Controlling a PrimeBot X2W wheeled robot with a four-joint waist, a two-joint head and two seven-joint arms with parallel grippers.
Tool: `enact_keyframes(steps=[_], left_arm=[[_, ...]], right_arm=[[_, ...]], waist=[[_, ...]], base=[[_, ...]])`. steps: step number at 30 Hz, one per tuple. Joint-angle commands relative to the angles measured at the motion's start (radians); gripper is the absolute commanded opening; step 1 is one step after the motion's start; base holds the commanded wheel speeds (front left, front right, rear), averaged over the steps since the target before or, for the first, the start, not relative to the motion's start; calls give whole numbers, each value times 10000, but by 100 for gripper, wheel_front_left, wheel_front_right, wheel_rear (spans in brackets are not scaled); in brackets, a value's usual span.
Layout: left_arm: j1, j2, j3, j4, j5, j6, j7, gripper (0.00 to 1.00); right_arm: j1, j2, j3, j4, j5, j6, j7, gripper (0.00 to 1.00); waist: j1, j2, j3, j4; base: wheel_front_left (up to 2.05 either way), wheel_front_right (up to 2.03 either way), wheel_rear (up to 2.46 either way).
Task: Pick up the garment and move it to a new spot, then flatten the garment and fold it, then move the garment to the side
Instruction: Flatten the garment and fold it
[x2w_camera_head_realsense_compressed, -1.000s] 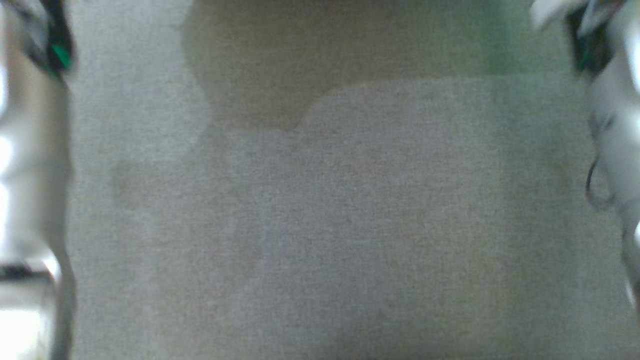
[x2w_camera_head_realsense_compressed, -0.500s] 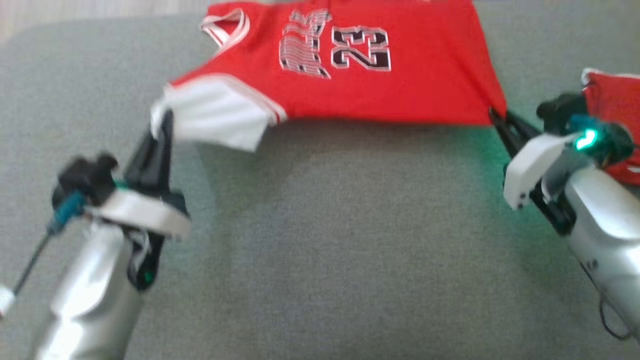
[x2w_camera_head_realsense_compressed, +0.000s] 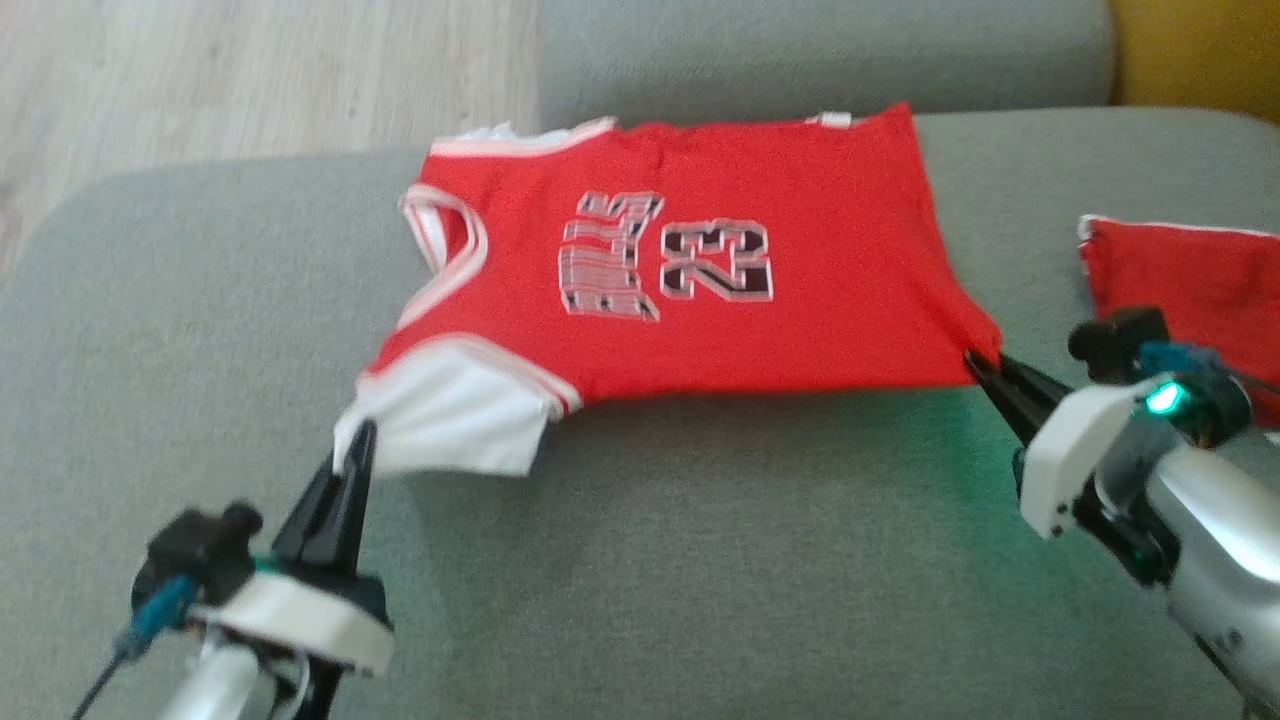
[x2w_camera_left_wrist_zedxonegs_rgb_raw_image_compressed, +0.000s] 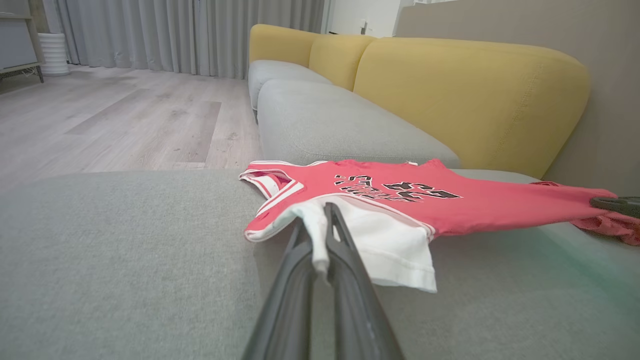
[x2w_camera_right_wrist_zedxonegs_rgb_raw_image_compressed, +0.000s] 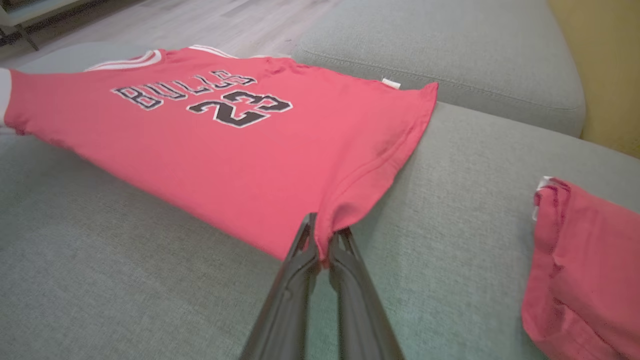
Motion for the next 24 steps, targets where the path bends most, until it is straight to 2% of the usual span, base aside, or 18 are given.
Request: enact_keyframes(steps=[1,11,17,24], left_arm=[[-130,433,519,-512,-98,132,-13,0],[1471,821,782,-2661,-411,979,440,0],[1064,885,854,-2701,-354,1139,639,0],[62,1046,840,-2138,-180,1091,999,0]], right_arm=[[161,-380,-10,-316,180,35,3,0],[1308,-947,-588,-1796,804,35,416,0],[1365,-820,-1272,-2080,452,35,598,0],[1105,-424,-1859,-2053,-101,35,1001,0]], waist=[[2,-1,-275,-174],[2,-1,-570,-450],[2,-1,-365,-555],[2,-1,169,-610]], base=[[0,0,0],[0,0,0],[0,0,0],[0,0,0]])
